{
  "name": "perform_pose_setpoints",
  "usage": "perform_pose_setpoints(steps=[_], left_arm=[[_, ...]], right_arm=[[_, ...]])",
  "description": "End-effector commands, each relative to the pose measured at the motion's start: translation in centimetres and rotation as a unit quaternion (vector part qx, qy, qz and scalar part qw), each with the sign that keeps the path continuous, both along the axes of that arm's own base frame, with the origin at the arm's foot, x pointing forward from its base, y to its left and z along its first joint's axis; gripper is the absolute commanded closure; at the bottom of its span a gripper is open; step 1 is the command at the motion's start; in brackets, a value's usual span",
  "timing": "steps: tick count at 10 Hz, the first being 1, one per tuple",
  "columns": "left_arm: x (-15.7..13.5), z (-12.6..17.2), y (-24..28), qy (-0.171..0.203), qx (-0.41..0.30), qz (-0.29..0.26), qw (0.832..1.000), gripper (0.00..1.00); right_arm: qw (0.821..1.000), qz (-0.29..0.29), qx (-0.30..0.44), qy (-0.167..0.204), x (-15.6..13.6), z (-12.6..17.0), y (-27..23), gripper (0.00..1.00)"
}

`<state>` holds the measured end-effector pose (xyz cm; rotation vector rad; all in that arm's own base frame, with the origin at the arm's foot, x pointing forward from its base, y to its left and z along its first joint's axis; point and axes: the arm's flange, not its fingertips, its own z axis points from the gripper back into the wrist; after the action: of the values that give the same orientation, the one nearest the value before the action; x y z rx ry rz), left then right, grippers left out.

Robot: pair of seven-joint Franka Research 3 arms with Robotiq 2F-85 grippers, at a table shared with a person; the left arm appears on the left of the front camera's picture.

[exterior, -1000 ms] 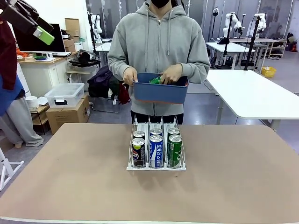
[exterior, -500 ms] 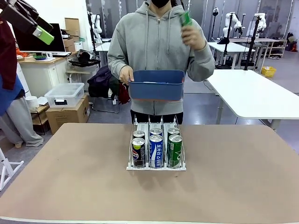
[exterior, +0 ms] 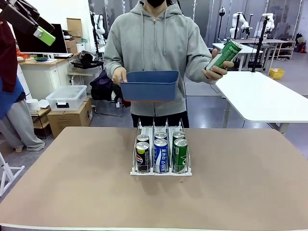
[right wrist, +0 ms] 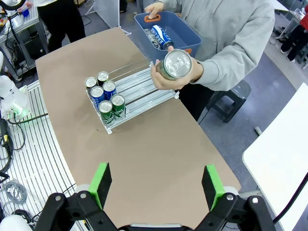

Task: Fill the beverage cans into the dispenser.
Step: Pick up the Sprite handed by the human.

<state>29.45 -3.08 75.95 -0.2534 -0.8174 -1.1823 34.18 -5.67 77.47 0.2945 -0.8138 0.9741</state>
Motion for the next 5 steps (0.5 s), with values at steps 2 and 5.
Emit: perform_pose_setpoints(steps=[2, 5], left_arm=[[-0.05, 0.02, 0.00, 0.000, 0.000, 0.000, 1.000, 0.00], [-0.05, 0.02, 0.00, 0.000, 0.000, 0.000, 1.000, 0.00]], right_arm=[[1.000, 0.000, -0.002, 0.000, 0.03, -0.05, 0.04, 0.00], [1.000, 0.000, -0.002, 0.000, 0.03, -0.05, 0.04, 0.00]])
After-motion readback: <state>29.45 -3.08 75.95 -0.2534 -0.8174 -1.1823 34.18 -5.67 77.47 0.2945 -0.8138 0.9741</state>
